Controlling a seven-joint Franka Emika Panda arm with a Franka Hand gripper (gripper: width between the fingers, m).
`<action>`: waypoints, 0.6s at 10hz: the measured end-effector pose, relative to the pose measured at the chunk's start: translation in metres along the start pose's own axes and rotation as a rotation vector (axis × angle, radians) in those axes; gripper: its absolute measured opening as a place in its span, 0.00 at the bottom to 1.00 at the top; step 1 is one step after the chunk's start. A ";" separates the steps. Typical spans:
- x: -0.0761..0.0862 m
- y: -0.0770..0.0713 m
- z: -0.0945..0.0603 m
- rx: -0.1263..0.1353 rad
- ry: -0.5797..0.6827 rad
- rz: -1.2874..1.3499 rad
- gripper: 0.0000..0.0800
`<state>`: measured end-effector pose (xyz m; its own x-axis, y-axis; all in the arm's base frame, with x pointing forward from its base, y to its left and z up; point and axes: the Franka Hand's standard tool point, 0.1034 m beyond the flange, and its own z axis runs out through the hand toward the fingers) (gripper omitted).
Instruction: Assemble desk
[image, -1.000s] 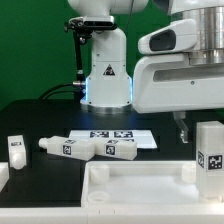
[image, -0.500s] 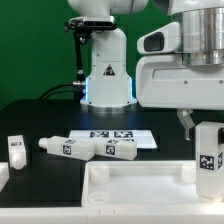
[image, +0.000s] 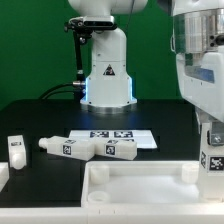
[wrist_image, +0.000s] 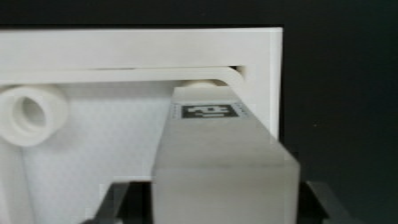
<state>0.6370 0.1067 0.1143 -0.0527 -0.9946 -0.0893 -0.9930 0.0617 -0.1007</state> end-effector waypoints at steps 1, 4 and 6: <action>0.000 0.000 0.000 0.000 0.000 -0.023 0.36; -0.004 0.000 -0.003 -0.009 0.011 -0.464 0.57; -0.005 0.001 -0.002 -0.015 0.009 -0.603 0.80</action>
Offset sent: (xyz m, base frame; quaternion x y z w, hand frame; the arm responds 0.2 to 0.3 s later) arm 0.0027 0.0153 0.0129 -0.0357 -0.0066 -0.4783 0.8775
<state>0.6359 0.1120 0.1161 0.5190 -0.8547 -0.0123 -0.8497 -0.5142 -0.1169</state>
